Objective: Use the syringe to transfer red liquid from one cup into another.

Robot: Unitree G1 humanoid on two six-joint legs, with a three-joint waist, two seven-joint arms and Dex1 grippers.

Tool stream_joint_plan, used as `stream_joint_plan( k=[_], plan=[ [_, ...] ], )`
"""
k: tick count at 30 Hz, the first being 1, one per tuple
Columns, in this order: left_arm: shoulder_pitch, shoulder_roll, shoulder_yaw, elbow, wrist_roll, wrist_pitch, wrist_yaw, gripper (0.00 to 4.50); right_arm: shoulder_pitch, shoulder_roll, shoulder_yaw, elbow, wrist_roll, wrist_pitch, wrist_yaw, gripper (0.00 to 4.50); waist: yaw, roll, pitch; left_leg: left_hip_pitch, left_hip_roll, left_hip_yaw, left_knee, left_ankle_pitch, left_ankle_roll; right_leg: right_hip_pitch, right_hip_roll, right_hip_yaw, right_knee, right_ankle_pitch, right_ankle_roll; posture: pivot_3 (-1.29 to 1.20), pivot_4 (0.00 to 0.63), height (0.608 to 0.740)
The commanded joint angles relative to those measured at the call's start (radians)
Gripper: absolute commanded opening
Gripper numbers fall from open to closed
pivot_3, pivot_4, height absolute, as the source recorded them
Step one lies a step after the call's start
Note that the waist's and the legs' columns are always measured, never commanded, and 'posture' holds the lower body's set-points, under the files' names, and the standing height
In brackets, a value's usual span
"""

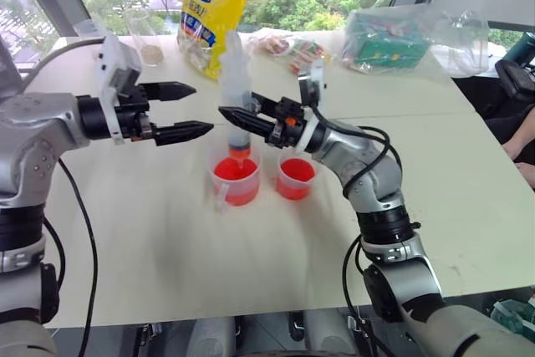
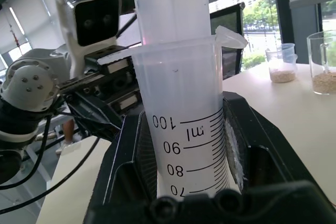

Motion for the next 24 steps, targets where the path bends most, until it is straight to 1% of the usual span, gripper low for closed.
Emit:
stream_joint_plan(
  k=[1, 7, 12, 17, 21, 24],
  plan=[
    [-0.052, -0.009, 0.032, 0.008, -0.011, -0.022, 0.011, 4.45, -0.057, -0.016, -0.07, -0.128, 0.091, 0.05, -0.045, 1.35, 0.003, 0.0, 0.0, 0.0, 0.0, 0.0, 0.0, 0.0, 0.0, 0.0, 0.0, 0.0, 0.0, 0.0, 0.0, 0.0, 0.15, 0.74],
    [-0.118, -0.072, -0.002, 0.053, -0.002, -0.048, 0.003, 4.45, -0.06, -0.1, -0.175, -0.277, 0.207, 0.163, -0.141, 1.35, 0.002, 0.0, 0.0, 0.0, 0.0, 0.0, 0.0, 0.0, 0.0, 0.0, 0.0, 0.0, -0.001, 0.0, 0.0, 0.0, 0.15, 0.74],
    [-0.169, -0.125, -0.037, 0.1, 0.008, -0.078, -0.025, 4.45, 0.033, -0.195, -0.229, -0.375, 0.242, 0.204, -0.19, 1.35, 0.003, 0.0, 0.0, 0.0, 0.0, 0.0, 0.0, 0.0, 0.0, 0.0, 0.0, 0.0, -0.001, 0.0, 0.0, 0.0, 0.15, 0.74],
    [-0.221, -0.173, -0.062, 0.132, 0.013, -0.089, -0.041, 4.45, 0.155, -0.262, -0.184, -0.404, 0.172, 0.152, -0.174, 1.35, 0.0, 0.0, 0.0, 0.0, -0.001, 0.001, 0.0, 0.0, 0.001, 0.0, 0.0, 0.0, -0.001, 0.0, 0.0, 0.0, 0.15, 0.74],
    [-0.278, -0.229, -0.078, 0.161, 0.01, -0.098, -0.05, 4.45, 0.244, -0.267, -0.143, -0.392, 0.118, 0.086, -0.162, 1.35, 0.002, 0.0, 0.0, 0.0, 0.0, 0.0, 0.0, 0.0, 0.001, 0.0, 0.0, 0.0, -0.001, 0.0, 0.0, 0.0, 0.15, 0.74],
    [-0.33, -0.277, -0.1, 0.204, 0.028, -0.13, -0.06, 4.45, 0.256, -0.264, -0.136, -0.389, 0.106, 0.067, -0.168, 1.35, 0.003, 0.0, 0.0, -0.001, -0.001, 0.0, 0.0, 0.0, 0.001, 0.0, 0.0, 0.0, -0.001, 0.0, 0.0, 0.0, 0.15, 0.74]
  ],
)
